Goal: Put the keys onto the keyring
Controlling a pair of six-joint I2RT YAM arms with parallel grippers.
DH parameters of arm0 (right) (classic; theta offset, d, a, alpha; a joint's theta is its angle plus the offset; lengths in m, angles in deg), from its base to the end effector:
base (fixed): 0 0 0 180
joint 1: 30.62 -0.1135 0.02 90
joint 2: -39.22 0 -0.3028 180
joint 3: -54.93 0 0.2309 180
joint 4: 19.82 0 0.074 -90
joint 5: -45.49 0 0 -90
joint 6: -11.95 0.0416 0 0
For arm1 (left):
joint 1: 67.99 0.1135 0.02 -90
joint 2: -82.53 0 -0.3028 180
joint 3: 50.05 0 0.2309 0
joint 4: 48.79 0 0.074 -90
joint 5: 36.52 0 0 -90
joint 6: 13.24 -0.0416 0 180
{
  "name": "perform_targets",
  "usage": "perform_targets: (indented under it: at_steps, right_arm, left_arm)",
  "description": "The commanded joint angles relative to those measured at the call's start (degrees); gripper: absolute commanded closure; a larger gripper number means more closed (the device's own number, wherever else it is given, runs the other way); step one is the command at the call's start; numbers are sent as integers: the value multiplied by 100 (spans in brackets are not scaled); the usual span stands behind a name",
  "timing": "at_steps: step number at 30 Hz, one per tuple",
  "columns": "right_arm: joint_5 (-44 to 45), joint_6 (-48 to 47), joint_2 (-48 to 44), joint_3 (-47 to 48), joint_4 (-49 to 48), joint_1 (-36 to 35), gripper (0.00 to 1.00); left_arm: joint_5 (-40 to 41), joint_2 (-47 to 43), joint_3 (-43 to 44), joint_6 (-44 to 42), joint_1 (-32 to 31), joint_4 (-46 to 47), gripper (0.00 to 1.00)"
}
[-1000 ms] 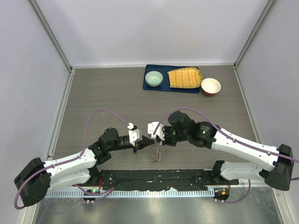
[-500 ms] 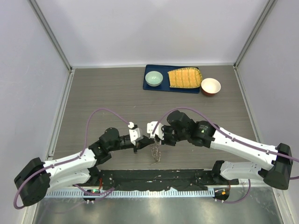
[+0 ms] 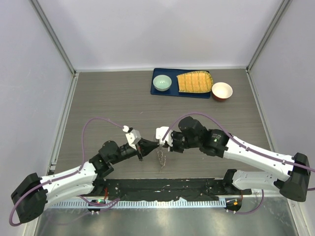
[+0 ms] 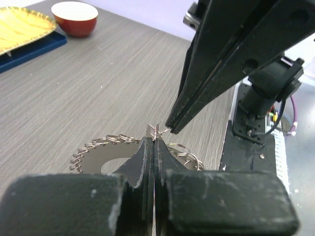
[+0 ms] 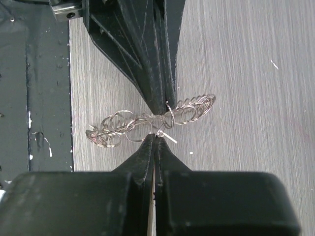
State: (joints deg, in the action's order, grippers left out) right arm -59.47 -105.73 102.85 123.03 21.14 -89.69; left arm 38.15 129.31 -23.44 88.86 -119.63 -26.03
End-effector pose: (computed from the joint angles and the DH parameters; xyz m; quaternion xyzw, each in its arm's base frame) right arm 0.0974 0.1835 0.3349 -0.6506 0.6033 0.2327 0.3983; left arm 0.0804 -0.1193 0.2597 0.3224 0.6118 -0.4565 0.5598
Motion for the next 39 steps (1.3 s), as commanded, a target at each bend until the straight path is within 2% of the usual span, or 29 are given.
perform_targets:
  at_steps: [1,6,15,19,22,23,26,28,30,34,39]
  right_arm:
    - [-200,324,-413,-355,-820,-43,99]
    - [-148,544,-571,-706,-1279,-122,99]
    - [-113,1194,-914,-1497,-3070,-175,98]
    - [142,1353,-871,-1595,-3134,-175,94]
    - [492,1650,-993,-1629,-3160,-175,86]
    - [564,1722,-1133,-1638,-3178,-175,77]
    - [714,1933,-1379,-1551,-3029,-149,59]
    - [731,2029,-1407,-1411,-2818,-105,53]
    - [530,2039,-1363,-1288,-2442,9,50]
    - [-128,2240,-1328,-1024,-2290,491,48]
    - [-1472,2469,-1248,-900,-2395,1537,48]
  left_arm:
    - [540,-223,-4,451,5,1095,100]
    - [698,-65,-39,758,5,1683,100]
    - [857,559,14,996,-4,2659,100]
    - [804,779,-21,996,-13,3308,100]
    - [690,876,-39,935,-13,3486,100]
    - [655,894,-48,909,-4,3495,100]
    - [532,911,-135,838,-4,3574,100]
    - [470,929,-214,794,-4,3653,100]
    - [409,938,-258,715,-4,3679,100]
    - [382,868,-355,610,-4,3715,100]
    - [391,762,-399,531,-4,3715,100]
